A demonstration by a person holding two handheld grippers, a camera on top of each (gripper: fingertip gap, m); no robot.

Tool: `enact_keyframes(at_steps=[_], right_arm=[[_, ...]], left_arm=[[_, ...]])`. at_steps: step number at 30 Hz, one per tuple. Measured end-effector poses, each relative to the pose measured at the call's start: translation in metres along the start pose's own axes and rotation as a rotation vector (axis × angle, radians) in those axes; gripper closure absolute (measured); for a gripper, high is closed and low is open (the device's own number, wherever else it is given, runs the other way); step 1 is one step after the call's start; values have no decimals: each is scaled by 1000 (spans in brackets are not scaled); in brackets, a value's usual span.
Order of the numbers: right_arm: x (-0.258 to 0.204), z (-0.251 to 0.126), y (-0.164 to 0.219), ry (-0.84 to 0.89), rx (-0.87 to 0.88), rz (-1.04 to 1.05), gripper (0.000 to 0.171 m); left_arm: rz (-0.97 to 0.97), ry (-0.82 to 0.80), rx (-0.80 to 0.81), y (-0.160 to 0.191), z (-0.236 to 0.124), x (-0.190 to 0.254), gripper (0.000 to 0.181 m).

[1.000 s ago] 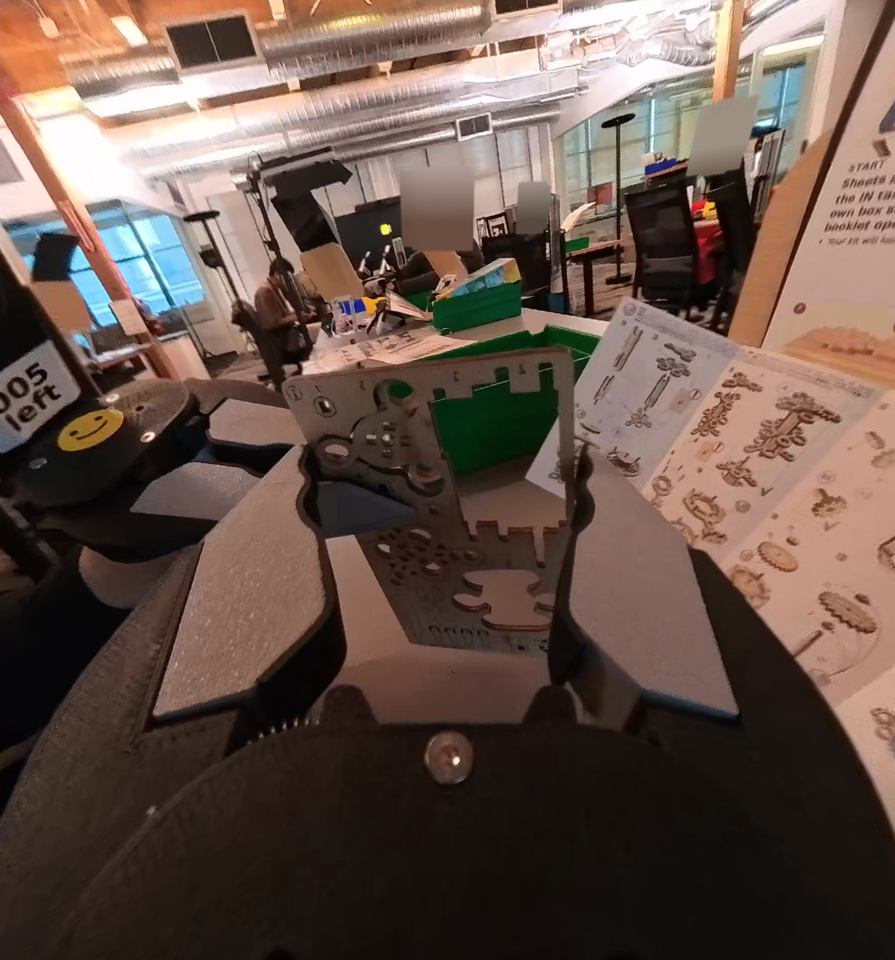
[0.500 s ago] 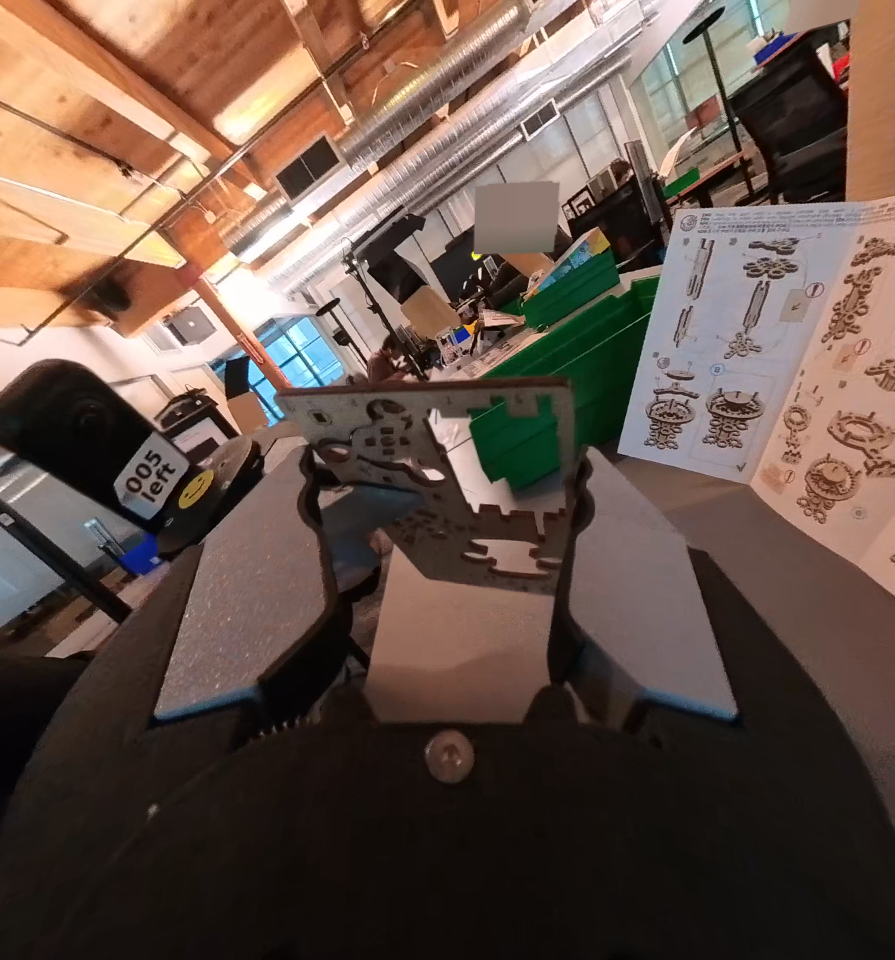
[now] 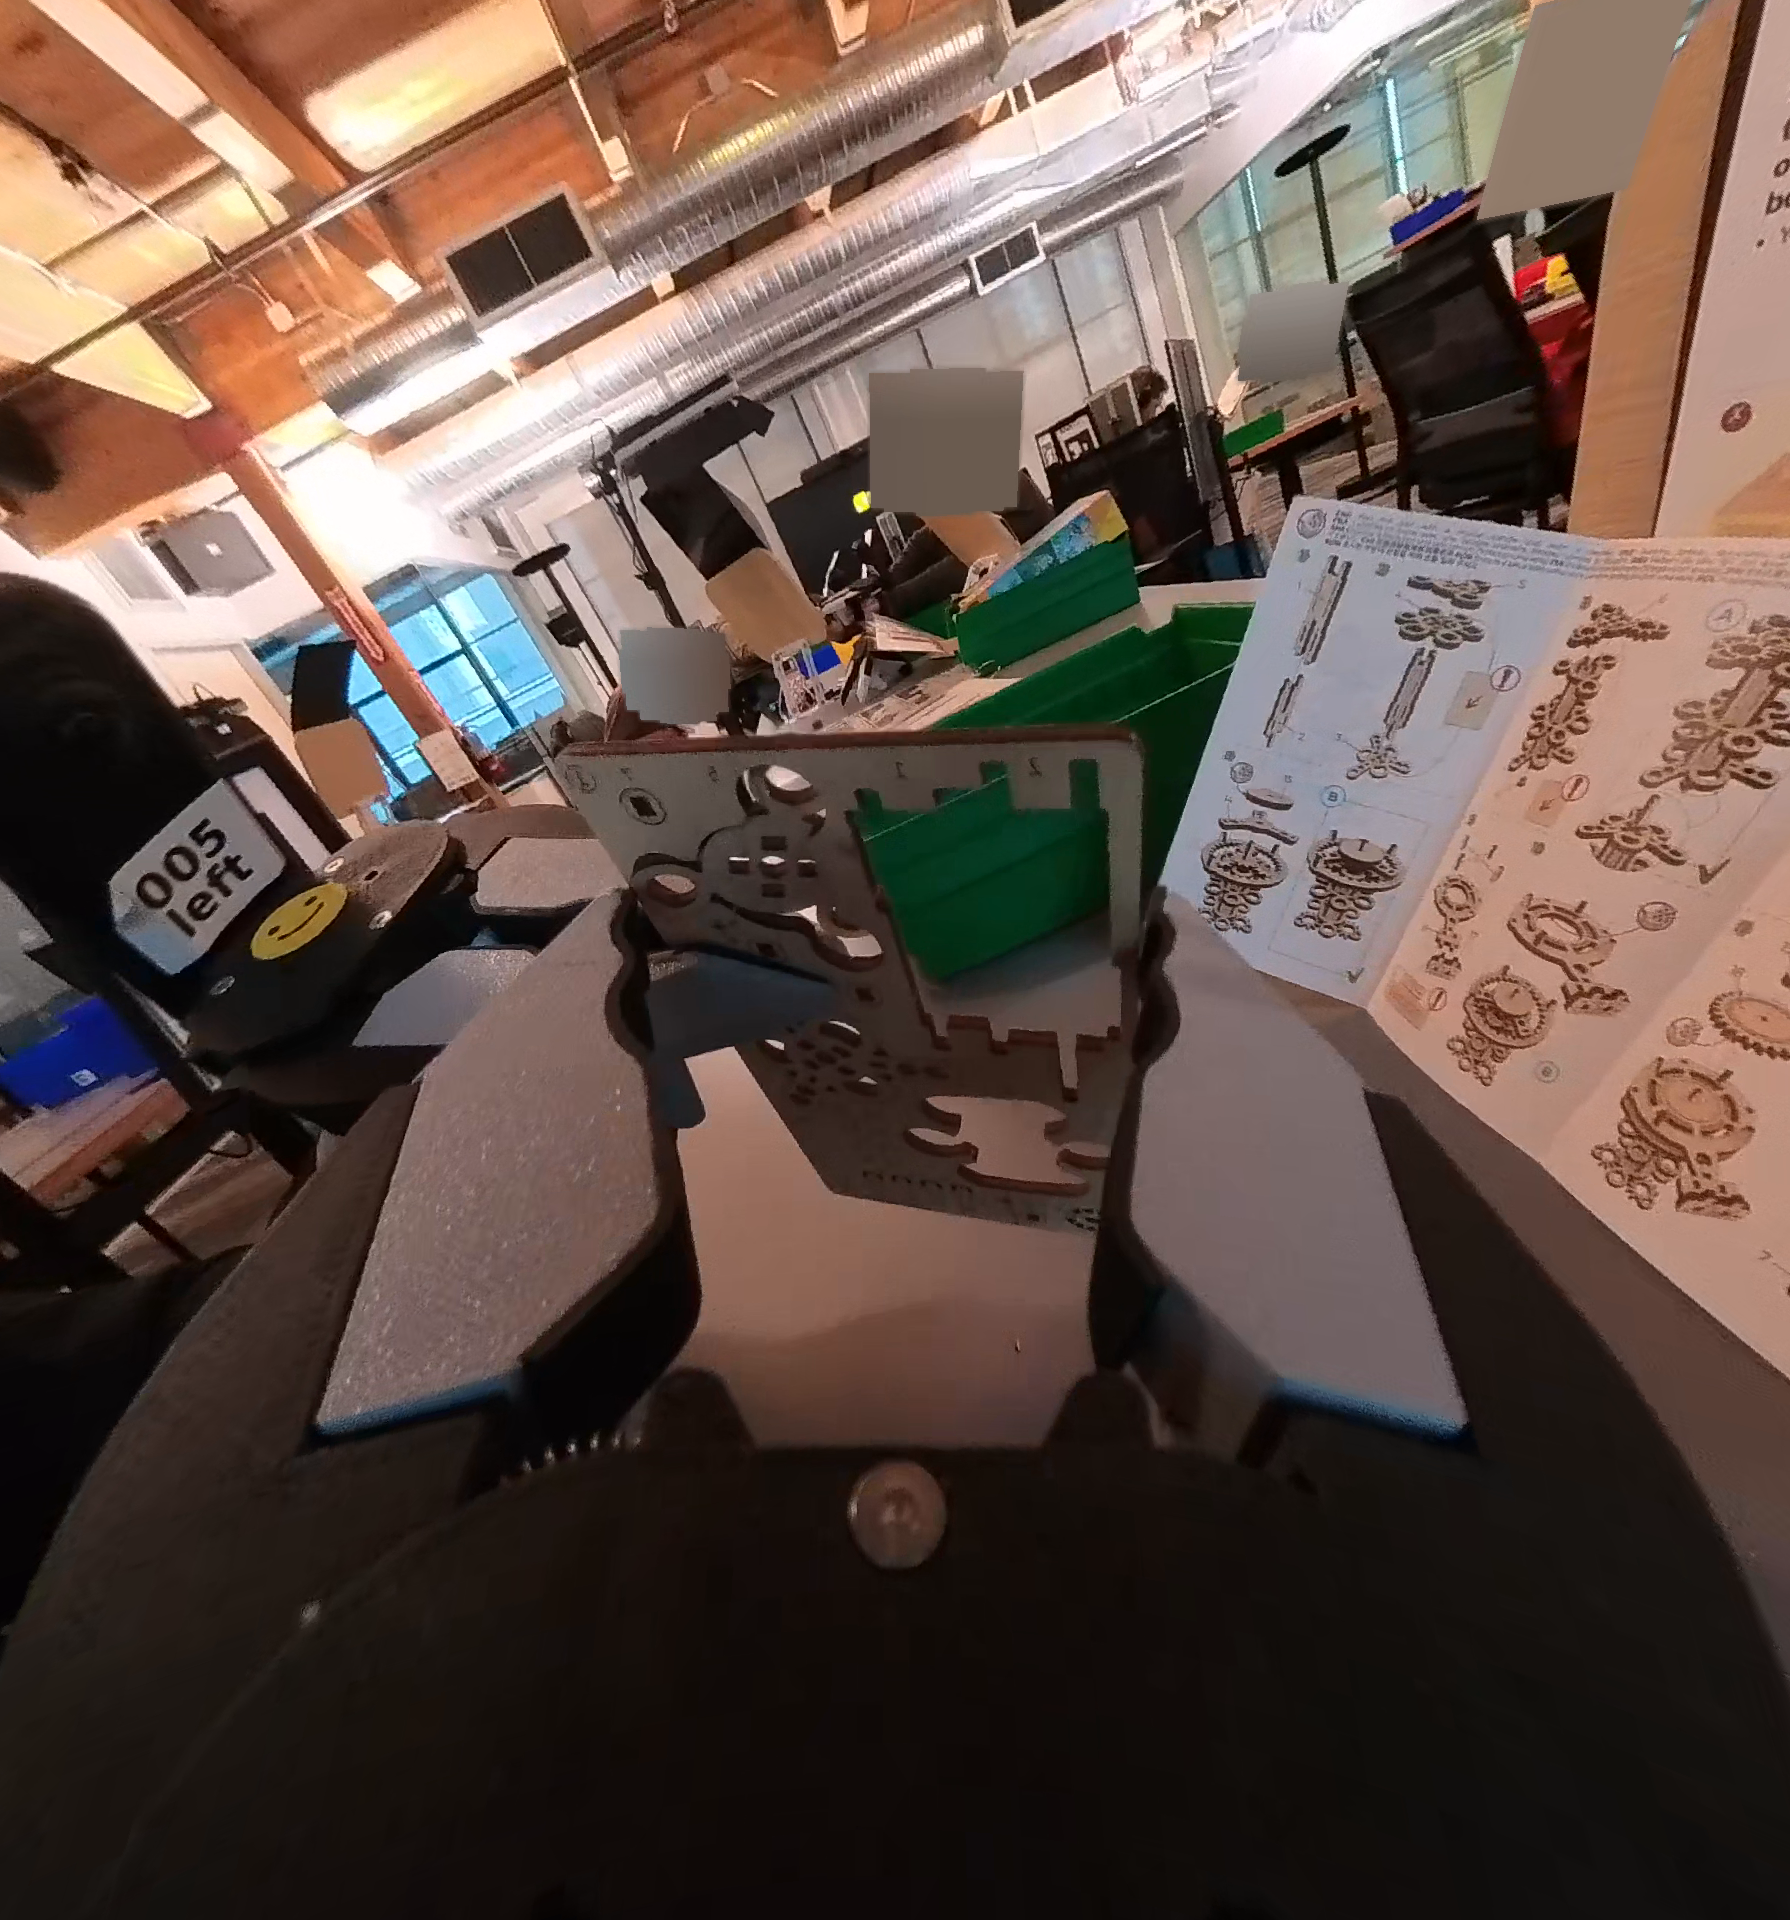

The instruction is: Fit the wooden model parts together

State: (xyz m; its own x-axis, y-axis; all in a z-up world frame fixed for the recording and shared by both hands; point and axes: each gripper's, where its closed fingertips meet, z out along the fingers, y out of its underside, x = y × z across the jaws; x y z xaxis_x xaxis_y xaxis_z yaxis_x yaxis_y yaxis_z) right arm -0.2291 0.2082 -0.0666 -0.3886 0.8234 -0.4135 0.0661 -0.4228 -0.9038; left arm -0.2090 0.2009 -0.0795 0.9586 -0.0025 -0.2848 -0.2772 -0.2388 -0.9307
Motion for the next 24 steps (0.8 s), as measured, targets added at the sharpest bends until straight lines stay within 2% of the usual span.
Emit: enact_keyframes(at_steps=[22, 23, 24], right_arm=[[-5, -4, 0, -64, -9, 39, 83], [-2, -4, 0, -47, -12, 39, 93], [3, -10, -6, -21, 29, 33, 122]], left_arm=[[-22, 32, 4, -5, -3, 4, 179], [-33, 34, 8, -6, -4, 3, 179], [-62, 76, 42, -11, -8, 5, 180]])
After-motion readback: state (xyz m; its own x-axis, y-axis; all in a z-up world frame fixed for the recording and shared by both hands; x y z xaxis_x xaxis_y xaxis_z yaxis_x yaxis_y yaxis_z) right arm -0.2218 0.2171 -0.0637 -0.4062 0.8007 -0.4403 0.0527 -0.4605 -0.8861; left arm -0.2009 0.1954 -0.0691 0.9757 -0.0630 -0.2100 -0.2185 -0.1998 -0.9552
